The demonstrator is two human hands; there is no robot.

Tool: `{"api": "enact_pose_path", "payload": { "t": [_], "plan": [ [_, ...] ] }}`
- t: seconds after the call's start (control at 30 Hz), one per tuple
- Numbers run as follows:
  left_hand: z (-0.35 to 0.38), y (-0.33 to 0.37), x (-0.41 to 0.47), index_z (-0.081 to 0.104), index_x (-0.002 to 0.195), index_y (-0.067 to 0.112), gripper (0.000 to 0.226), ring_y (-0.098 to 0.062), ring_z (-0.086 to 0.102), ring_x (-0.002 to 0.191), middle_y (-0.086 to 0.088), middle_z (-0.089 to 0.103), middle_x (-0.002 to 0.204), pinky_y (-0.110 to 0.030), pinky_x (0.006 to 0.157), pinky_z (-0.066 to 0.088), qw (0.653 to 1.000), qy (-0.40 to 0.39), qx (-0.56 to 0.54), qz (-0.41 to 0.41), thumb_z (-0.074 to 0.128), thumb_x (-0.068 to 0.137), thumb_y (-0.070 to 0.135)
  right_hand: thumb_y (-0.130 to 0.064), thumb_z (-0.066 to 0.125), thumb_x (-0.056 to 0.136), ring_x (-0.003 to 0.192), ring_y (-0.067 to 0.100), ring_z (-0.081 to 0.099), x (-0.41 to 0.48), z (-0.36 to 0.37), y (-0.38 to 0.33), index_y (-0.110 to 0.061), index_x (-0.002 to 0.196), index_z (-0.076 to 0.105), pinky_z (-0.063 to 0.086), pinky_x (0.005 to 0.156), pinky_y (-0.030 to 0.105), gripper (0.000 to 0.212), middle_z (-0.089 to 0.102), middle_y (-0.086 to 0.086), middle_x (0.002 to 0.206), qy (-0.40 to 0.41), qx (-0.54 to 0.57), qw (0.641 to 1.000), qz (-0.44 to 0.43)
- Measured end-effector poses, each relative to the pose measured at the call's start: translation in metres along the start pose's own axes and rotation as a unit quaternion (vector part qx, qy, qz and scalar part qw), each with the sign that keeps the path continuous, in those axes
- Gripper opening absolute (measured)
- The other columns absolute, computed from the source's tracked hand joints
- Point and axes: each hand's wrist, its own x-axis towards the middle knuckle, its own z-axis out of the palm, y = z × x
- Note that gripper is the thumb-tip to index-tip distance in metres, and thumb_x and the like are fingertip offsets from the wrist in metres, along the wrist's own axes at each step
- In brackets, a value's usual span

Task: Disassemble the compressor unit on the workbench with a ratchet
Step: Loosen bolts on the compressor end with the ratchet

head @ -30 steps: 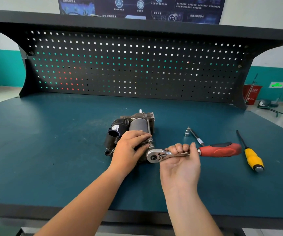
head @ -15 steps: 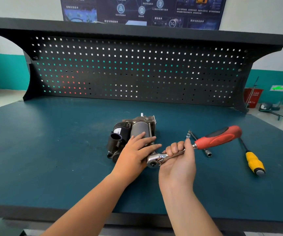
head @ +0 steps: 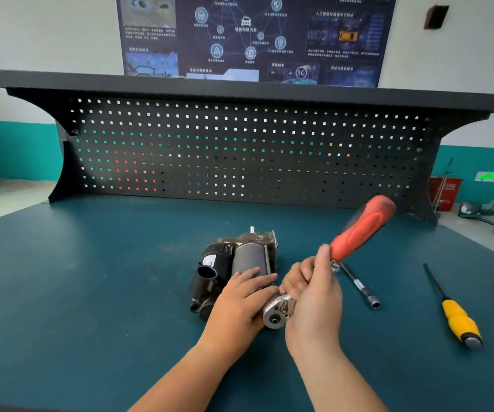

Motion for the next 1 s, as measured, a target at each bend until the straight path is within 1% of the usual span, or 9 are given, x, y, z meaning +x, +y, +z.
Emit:
{"api": "enact_pose_path", "payload": {
  "t": [0.13, 0.23, 0.33, 0.43, 0.53, 0.63, 0.73, 0.9, 1.0],
  "plan": [
    [0.004, -0.003, -0.002, 0.074, 0.094, 0.003, 0.021, -0.039, 0.062, 0.104, -0.008, 0.070, 0.104, -0.055, 0.079, 0.052, 1.000, 0.005, -0.001, 0.006, 0.067, 0.076, 0.011, -0.034, 0.045, 0.093, 0.038, 0.007, 0.024, 0.002, 0.006, 0.002, -0.024, 0.040, 0.035, 0.026, 0.041, 0.016, 0.055, 0.026, -0.009, 0.041, -0.088, -0.104, 0.990, -0.036],
    [0.005, -0.005, -0.001, 0.072, 0.090, 0.004, 0.017, -0.029, 0.062, 0.100, -0.005, 0.069, 0.097, -0.041, 0.079, 0.053, 0.999, 0.015, -0.028, 0.017, 0.067, 0.074, 0.001, -0.026, 0.047, 0.097, 0.039, 0.006, 0.024, 0.005, 0.011, 0.002, -0.024, 0.045, 0.033, 0.026, 0.042, 0.016, 0.054, 0.028, -0.010, 0.041, -0.155, -0.212, 0.964, -0.042],
    [0.004, -0.003, 0.002, 0.059, 0.091, 0.018, 0.010, -0.018, 0.052, 0.092, 0.005, 0.058, 0.093, -0.030, 0.073, 0.047, 0.996, 0.046, -0.069, 0.024, 0.058, 0.082, 0.013, -0.026, 0.050, 0.096, 0.042, 0.007, 0.026, 0.008, 0.018, 0.001, -0.018, 0.052, 0.031, 0.026, 0.045, 0.018, 0.048, 0.029, -0.010, 0.043, -0.211, -0.303, 0.929, -0.038],
    [0.004, -0.002, 0.002, 0.056, 0.091, 0.019, 0.005, -0.018, 0.053, 0.089, -0.002, 0.064, 0.086, -0.033, 0.069, 0.048, 0.996, 0.046, -0.073, 0.012, 0.055, 0.086, 0.018, -0.023, 0.048, 0.097, 0.042, 0.006, 0.027, 0.012, 0.017, -0.003, -0.017, 0.057, 0.035, 0.027, 0.043, 0.016, 0.043, 0.030, -0.010, 0.046, -0.253, -0.297, 0.920, 0.012],
    [0.004, -0.001, 0.002, 0.066, 0.089, 0.009, 0.015, -0.017, 0.054, 0.091, -0.005, 0.066, 0.090, -0.034, 0.073, 0.048, 0.997, 0.035, -0.068, 0.000, 0.053, 0.085, 0.017, -0.013, 0.043, 0.099, 0.045, 0.006, 0.036, 0.013, 0.014, -0.013, -0.012, 0.075, 0.047, 0.035, 0.047, 0.014, 0.024, 0.038, -0.007, 0.049, -0.264, -0.245, 0.932, 0.046],
    [0.004, -0.001, 0.001, 0.071, 0.091, -0.001, 0.029, -0.025, 0.059, 0.102, -0.005, 0.067, 0.101, -0.038, 0.080, 0.051, 0.999, 0.015, -0.044, -0.017, 0.051, 0.085, 0.018, -0.007, 0.044, 0.096, 0.043, 0.007, 0.036, 0.013, 0.013, -0.020, -0.013, 0.085, 0.051, 0.036, 0.048, 0.018, 0.014, 0.039, -0.006, 0.048, -0.217, -0.103, 0.966, 0.098],
    [0.003, -0.002, -0.002, 0.072, 0.097, -0.001, 0.027, -0.037, 0.062, 0.104, -0.009, 0.071, 0.102, -0.052, 0.083, 0.052, 0.999, -0.002, -0.020, -0.028, 0.060, 0.080, 0.015, -0.019, 0.047, 0.094, 0.036, 0.005, 0.024, 0.011, 0.011, -0.020, -0.014, 0.069, 0.048, 0.030, 0.040, 0.019, 0.026, 0.026, -0.009, 0.042, -0.118, 0.013, 0.986, 0.114],
    [0.002, -0.001, 0.000, 0.072, 0.093, 0.001, 0.021, -0.038, 0.060, 0.107, -0.009, 0.070, 0.106, -0.054, 0.087, 0.049, 0.999, -0.013, -0.023, -0.035, 0.070, 0.072, 0.006, -0.026, 0.043, 0.096, 0.037, 0.008, 0.020, 0.002, -0.007, -0.011, -0.020, 0.058, 0.035, 0.026, 0.038, 0.020, 0.039, 0.022, -0.009, 0.045, 0.072, 0.181, 0.978, 0.068],
    [0.001, -0.001, -0.001, 0.071, 0.091, 0.003, 0.019, -0.031, 0.060, 0.109, -0.008, 0.070, 0.105, -0.051, 0.090, 0.048, 0.999, -0.003, -0.019, -0.029, 0.065, 0.079, 0.016, -0.022, 0.039, 0.096, 0.038, 0.008, 0.020, -0.001, -0.014, -0.003, -0.021, 0.059, 0.031, 0.025, 0.040, 0.020, 0.038, 0.023, -0.009, 0.045, 0.100, 0.203, 0.973, 0.045]
  ]
}}
